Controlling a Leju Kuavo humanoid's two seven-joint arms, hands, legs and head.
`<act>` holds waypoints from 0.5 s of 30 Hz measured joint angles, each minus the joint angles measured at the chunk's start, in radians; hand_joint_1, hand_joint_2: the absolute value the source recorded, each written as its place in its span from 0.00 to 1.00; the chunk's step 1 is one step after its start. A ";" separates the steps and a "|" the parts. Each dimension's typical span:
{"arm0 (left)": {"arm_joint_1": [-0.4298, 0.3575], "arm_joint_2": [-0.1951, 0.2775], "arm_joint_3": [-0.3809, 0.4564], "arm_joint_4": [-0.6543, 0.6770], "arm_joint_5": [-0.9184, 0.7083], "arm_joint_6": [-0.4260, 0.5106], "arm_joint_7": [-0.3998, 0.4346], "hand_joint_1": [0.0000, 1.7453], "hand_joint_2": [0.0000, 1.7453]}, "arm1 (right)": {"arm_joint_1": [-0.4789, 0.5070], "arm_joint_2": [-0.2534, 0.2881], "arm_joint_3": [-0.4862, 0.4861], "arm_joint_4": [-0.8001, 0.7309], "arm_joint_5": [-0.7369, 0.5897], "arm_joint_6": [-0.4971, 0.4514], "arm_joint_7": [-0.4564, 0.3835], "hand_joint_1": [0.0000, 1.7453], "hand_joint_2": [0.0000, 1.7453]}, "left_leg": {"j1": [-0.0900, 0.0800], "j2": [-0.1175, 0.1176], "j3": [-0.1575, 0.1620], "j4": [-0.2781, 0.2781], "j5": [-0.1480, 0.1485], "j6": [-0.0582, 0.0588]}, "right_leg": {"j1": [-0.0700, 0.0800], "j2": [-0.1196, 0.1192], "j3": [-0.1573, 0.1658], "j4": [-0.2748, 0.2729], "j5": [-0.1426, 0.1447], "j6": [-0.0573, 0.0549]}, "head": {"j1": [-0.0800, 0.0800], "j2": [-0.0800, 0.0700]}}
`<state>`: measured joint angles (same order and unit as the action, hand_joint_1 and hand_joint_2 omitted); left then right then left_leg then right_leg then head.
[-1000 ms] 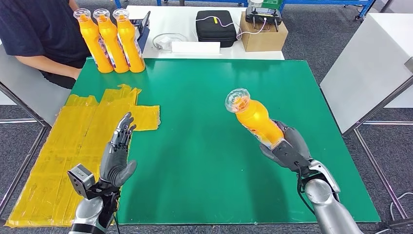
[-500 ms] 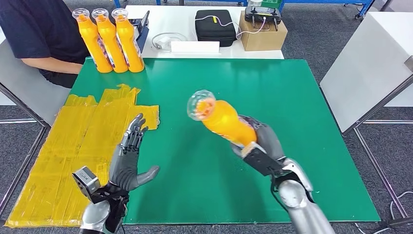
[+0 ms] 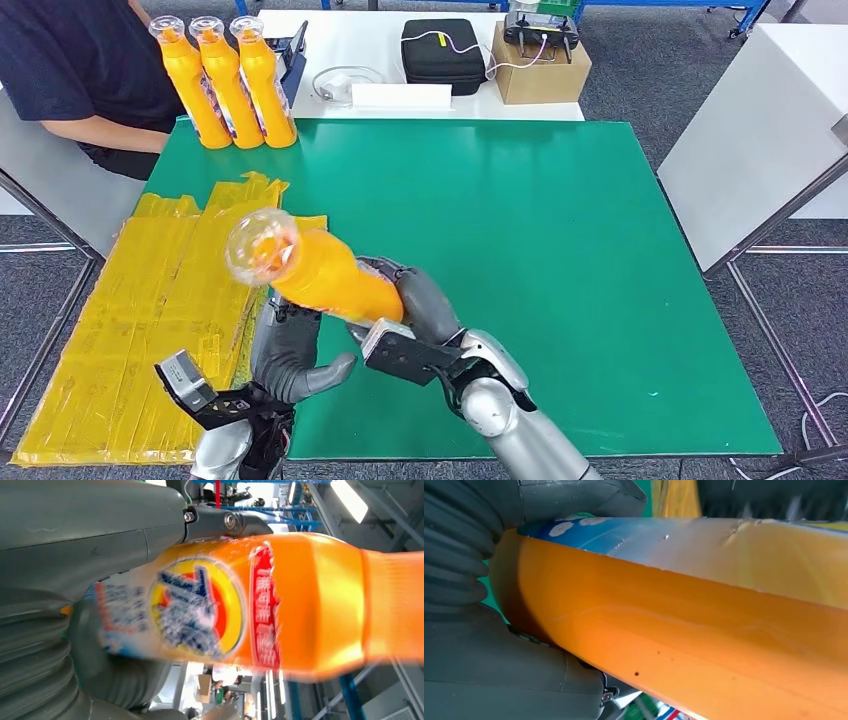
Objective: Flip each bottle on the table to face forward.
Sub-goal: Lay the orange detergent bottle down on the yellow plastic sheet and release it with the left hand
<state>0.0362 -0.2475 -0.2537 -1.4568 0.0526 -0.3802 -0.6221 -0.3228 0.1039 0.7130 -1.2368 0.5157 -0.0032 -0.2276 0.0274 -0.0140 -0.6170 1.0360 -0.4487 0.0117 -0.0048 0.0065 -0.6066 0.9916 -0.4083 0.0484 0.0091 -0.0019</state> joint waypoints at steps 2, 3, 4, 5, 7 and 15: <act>0.013 0.001 0.002 -0.005 0.013 -0.002 0.000 0.00 1.00 | -0.002 0.004 0.031 0.008 0.016 -0.002 0.000 1.00 1.00 | 0.000 0.000 0.000 0.000 0.000 0.000 | 0.000 0.000 -0.001 0.000 0.000 0.000 | 0.000 0.000; 0.020 0.002 0.004 -0.007 0.018 -0.004 0.001 0.00 1.00 | -0.002 0.005 0.043 0.011 0.022 -0.003 0.001 1.00 1.00 | 0.000 0.000 0.000 0.000 0.000 0.000 | 0.000 0.000 -0.001 0.000 0.000 0.000 | 0.000 0.000; 0.028 0.002 0.006 -0.009 0.023 -0.006 0.001 0.00 1.00 | -0.003 0.005 0.054 0.014 0.027 -0.005 0.001 1.00 1.00 | 0.000 0.000 -0.001 0.000 0.000 0.000 | 0.000 0.000 -0.001 0.000 0.000 0.000 | 0.000 0.000; 0.034 0.002 0.007 -0.011 0.029 -0.009 0.001 0.00 1.00 | -0.003 0.005 0.064 0.016 0.030 -0.006 0.001 1.00 1.00 | 0.000 0.000 -0.001 0.000 0.000 0.000 | 0.000 0.000 -0.002 0.000 0.000 0.000 | 0.000 0.000; 0.043 0.003 0.009 -0.014 0.036 -0.014 0.002 0.00 1.00 | -0.003 0.005 0.081 0.020 0.035 -0.007 0.001 1.00 1.00 | 0.000 0.000 -0.001 0.000 0.000 0.000 | 0.000 0.000 -0.002 0.000 0.000 0.000 | 0.000 0.000; 0.059 0.014 0.024 -0.015 0.024 0.007 -0.004 0.34 1.00 | -0.008 0.001 0.154 0.044 0.069 -0.005 -0.015 1.00 1.00 | 0.000 0.004 -0.001 0.000 0.000 0.000 | 0.000 0.001 -0.003 0.000 0.000 0.000 | 0.000 0.000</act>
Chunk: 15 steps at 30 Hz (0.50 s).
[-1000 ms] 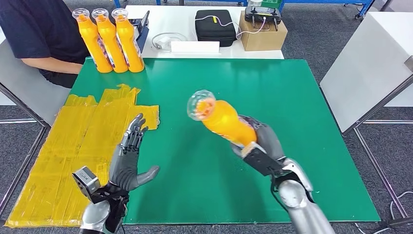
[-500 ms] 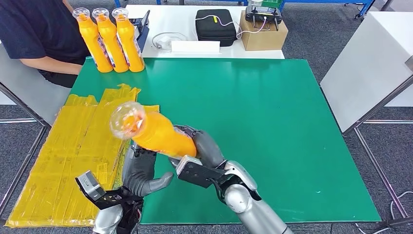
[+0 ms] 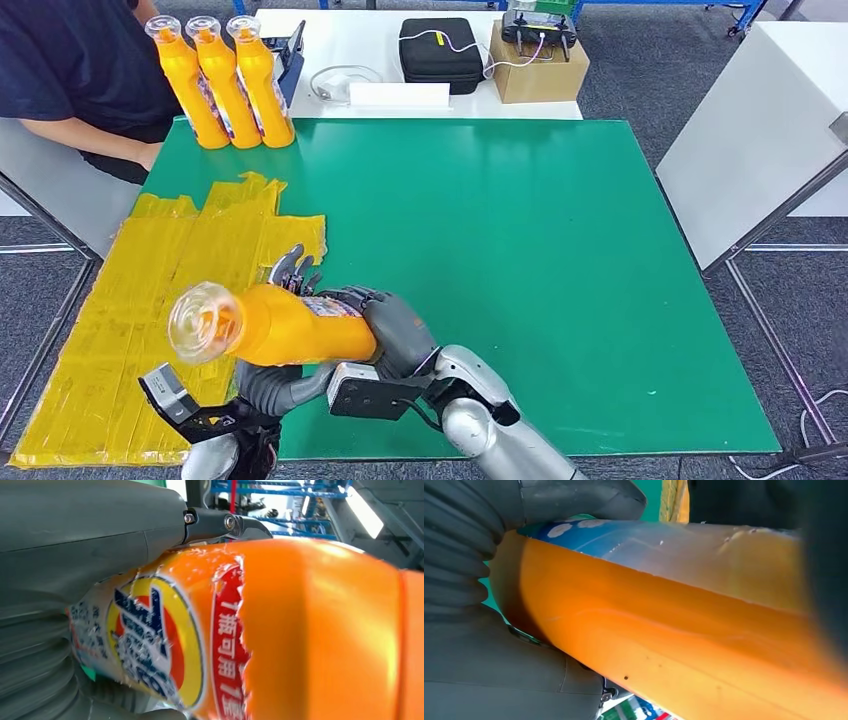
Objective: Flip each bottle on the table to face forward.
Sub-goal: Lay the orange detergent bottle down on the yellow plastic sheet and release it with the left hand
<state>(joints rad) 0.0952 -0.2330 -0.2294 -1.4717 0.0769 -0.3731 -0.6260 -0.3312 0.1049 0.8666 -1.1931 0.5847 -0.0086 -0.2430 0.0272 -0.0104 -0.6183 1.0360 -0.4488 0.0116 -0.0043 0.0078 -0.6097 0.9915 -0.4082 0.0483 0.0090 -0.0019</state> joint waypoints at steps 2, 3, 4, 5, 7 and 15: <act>0.002 0.003 0.006 0.000 -0.025 0.023 -0.009 0.84 1.00 | -0.006 0.000 0.023 0.015 0.004 0.001 -0.009 1.00 1.00 | 0.000 0.000 0.000 0.000 0.000 0.000 | 0.000 0.001 0.000 0.000 0.000 0.000 | 0.000 0.000; 0.003 0.004 0.008 0.001 -0.037 0.032 -0.013 1.00 1.00 | -0.008 0.000 0.033 0.022 0.004 0.001 -0.012 1.00 1.00 | 0.000 0.000 0.000 0.000 0.000 0.000 | 0.000 0.001 0.000 0.000 0.000 0.000 | 0.000 0.000; 0.005 0.005 0.011 0.001 -0.046 0.036 -0.017 1.00 1.00 | -0.010 0.000 0.040 0.029 0.004 0.001 -0.014 1.00 1.00 | 0.000 0.001 0.000 0.000 0.000 0.000 | 0.000 0.001 -0.001 0.000 0.000 0.000 | 0.000 0.000; 0.006 0.006 0.013 0.001 -0.052 0.039 -0.019 1.00 1.00 | -0.013 0.000 0.045 0.033 0.003 0.001 -0.014 1.00 1.00 | 0.000 0.001 0.000 0.000 0.000 0.000 | 0.000 0.001 -0.001 0.000 0.000 0.000 | 0.000 0.000; 0.008 0.006 0.017 0.001 -0.059 0.041 -0.023 1.00 1.00 | -0.018 0.000 0.052 0.041 0.002 0.001 -0.014 1.00 1.00 | 0.000 0.001 0.000 0.000 0.000 0.000 | 0.000 0.001 -0.001 0.000 0.000 0.000 | 0.000 0.000; 0.010 0.006 0.023 0.002 -0.068 0.047 -0.030 1.00 1.00 | -0.025 0.000 0.064 0.055 0.001 0.001 -0.016 1.00 1.00 | 0.000 0.001 0.000 0.000 0.000 0.000 | 0.000 0.001 -0.001 0.000 0.000 0.000 | 0.000 0.000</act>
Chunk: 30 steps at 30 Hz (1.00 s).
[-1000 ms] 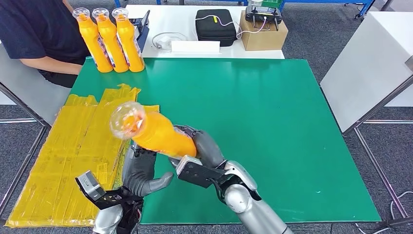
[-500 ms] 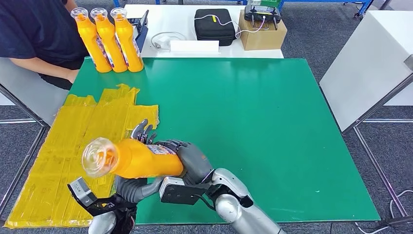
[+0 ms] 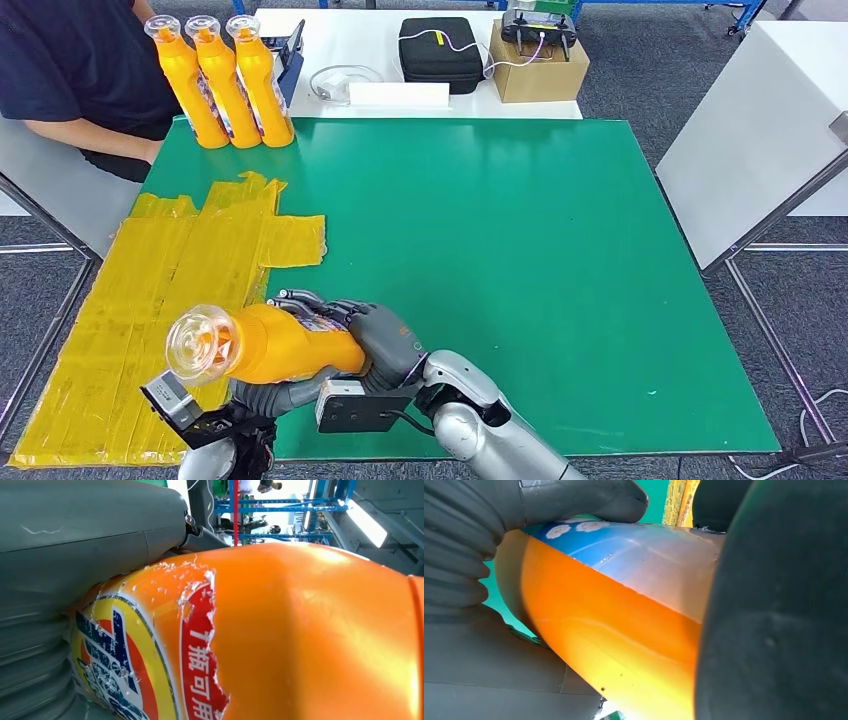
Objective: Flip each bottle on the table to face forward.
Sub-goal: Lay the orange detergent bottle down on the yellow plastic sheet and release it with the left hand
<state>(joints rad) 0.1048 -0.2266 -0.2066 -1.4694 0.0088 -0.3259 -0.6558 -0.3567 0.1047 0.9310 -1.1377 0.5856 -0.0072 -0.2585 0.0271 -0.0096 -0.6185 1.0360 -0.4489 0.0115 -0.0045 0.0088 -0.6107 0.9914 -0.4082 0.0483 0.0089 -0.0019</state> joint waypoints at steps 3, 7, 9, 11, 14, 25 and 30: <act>0.001 0.000 0.000 0.000 -0.002 0.001 -0.004 1.00 1.00 | 0.000 0.000 0.001 0.002 0.000 0.000 -0.001 1.00 1.00 | 0.000 0.000 0.000 0.000 0.000 0.000 | 0.000 0.000 0.000 0.000 0.000 0.000 | 0.000 0.000; 0.002 0.000 0.002 0.000 -0.004 0.001 -0.007 1.00 1.00 | 0.000 0.000 0.003 0.003 0.000 0.000 -0.002 0.73 1.00 | 0.000 0.000 0.000 0.000 0.000 0.000 | 0.000 0.000 0.000 0.000 0.000 0.000 | 0.000 0.000; 0.003 0.000 0.004 0.000 -0.008 0.003 -0.010 1.00 1.00 | 0.001 0.000 0.003 0.004 0.001 -0.004 -0.001 0.24 1.00 | 0.000 0.000 0.000 0.000 0.000 0.000 | 0.000 0.000 0.000 0.000 0.000 0.000 | 0.000 0.000; 0.004 0.000 0.005 0.000 -0.034 0.028 -0.017 1.00 1.00 | 0.009 -0.001 0.003 0.003 0.009 -0.026 0.006 0.00 0.50 | 0.000 0.000 0.000 0.000 0.000 0.000 | 0.000 0.000 0.000 0.000 0.000 0.000 | 0.000 0.000; 0.004 0.000 0.006 -0.009 -0.153 0.150 -0.029 1.00 1.00 | 0.044 -0.007 -0.003 -0.011 0.032 -0.082 0.027 0.00 0.00 | 0.000 0.000 0.000 0.000 0.000 0.000 | 0.000 0.000 0.000 0.000 0.000 0.000 | 0.000 0.000; -0.050 0.025 0.192 0.058 -0.966 0.995 0.079 1.00 1.00 | 0.237 -0.129 -0.142 -0.279 0.041 -0.118 -0.005 0.00 0.00 | 0.000 0.000 -0.001 0.000 -0.001 0.000 | 0.000 0.000 -0.001 0.000 0.000 -0.001 | 0.000 0.000; -0.077 0.018 0.312 0.129 -1.399 1.022 0.192 1.00 1.00 | 0.252 -0.170 -0.169 -0.325 0.018 -0.105 -0.026 0.00 0.00 | 0.000 0.001 -0.001 0.000 -0.001 0.000 | 0.000 0.000 -0.001 0.000 0.000 -0.001 | 0.000 0.000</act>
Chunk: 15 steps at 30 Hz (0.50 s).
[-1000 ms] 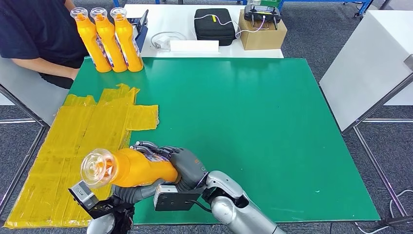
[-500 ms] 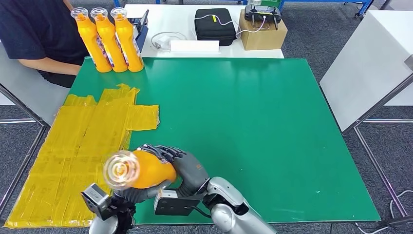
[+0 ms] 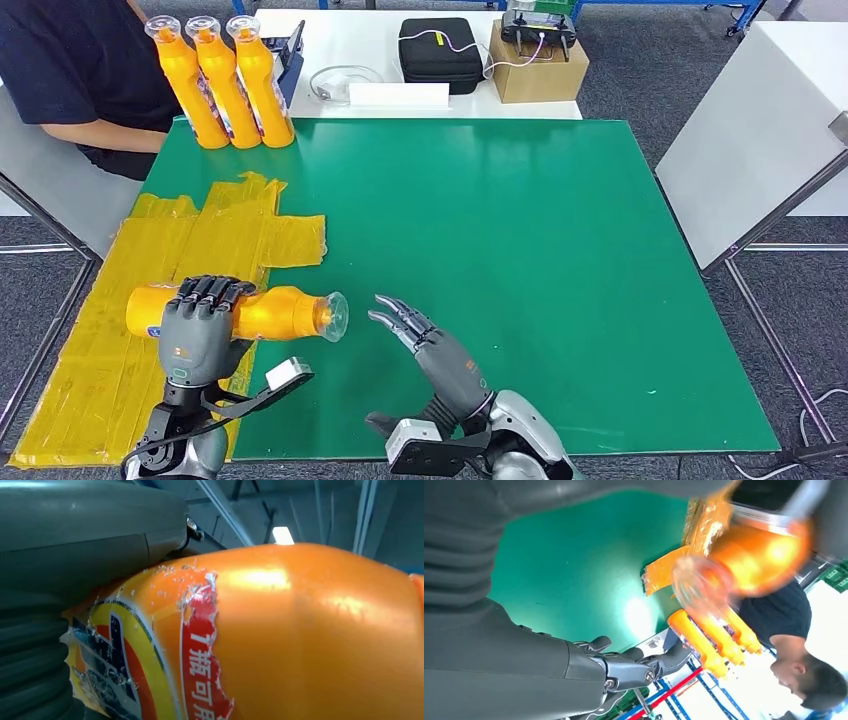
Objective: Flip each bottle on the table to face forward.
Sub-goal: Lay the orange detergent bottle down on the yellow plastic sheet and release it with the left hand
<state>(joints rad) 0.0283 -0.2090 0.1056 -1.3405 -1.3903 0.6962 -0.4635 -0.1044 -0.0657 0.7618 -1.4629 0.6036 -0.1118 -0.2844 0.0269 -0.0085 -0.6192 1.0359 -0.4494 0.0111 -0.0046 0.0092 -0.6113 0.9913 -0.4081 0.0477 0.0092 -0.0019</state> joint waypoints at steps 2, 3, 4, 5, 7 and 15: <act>-0.005 0.000 0.024 0.028 -0.051 0.001 0.037 1.00 1.00 | 0.000 -0.009 -0.005 -0.007 -0.005 0.002 -0.002 0.00 0.00 | 0.000 0.000 0.000 0.000 0.000 0.000 | 0.000 0.000 0.000 0.000 0.000 0.000 | 0.000 0.000; -0.007 0.000 0.032 0.037 -0.058 0.002 0.042 1.00 1.00 | 0.000 -0.012 -0.007 -0.009 -0.006 0.002 -0.003 0.00 0.00 | 0.000 0.000 0.000 0.000 0.000 0.000 | 0.000 0.000 0.000 0.000 0.000 0.000 | 0.000 0.000; -0.010 0.000 0.039 0.045 -0.062 0.002 0.044 1.00 1.00 | 0.000 -0.015 -0.008 -0.011 -0.006 0.002 -0.003 0.00 0.00 | 0.000 -0.001 0.000 0.000 0.000 0.000 | 0.000 0.000 0.000 0.000 0.000 0.000 | 0.000 0.000; -0.012 0.000 0.045 0.052 -0.065 0.002 0.045 1.00 1.00 | 0.000 -0.018 -0.009 -0.013 -0.006 0.002 -0.003 0.00 0.00 | 0.000 -0.001 0.000 0.000 0.000 0.000 | 0.000 0.000 0.000 0.000 0.000 0.000 | 0.000 0.000; -0.017 0.001 0.052 0.070 -0.070 0.003 0.057 1.00 1.00 | 0.000 -0.021 -0.010 -0.016 -0.006 0.003 -0.004 0.00 0.00 | 0.000 -0.001 0.000 0.000 0.000 0.000 | 0.000 0.000 0.000 0.000 0.000 0.000 | 0.000 0.000; -0.100 0.055 -0.007 0.337 -0.162 0.004 0.255 0.00 0.00 | -0.024 -0.025 -0.010 -0.015 -0.023 0.024 -0.004 0.00 0.00 | 0.000 0.000 0.000 0.000 0.000 0.000 | 0.000 0.000 0.000 0.000 0.000 0.000 | 0.000 0.000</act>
<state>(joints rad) -0.0721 -0.1538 0.0981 -1.0038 -1.5523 0.7000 -0.2089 -0.1287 -0.0904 0.7519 -1.4782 0.5805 -0.0878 -0.2881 0.0270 -0.0089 -0.6192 1.0359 -0.4490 0.0109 -0.0044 0.0092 -0.6112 0.9914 -0.4080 0.0476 0.0092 -0.0019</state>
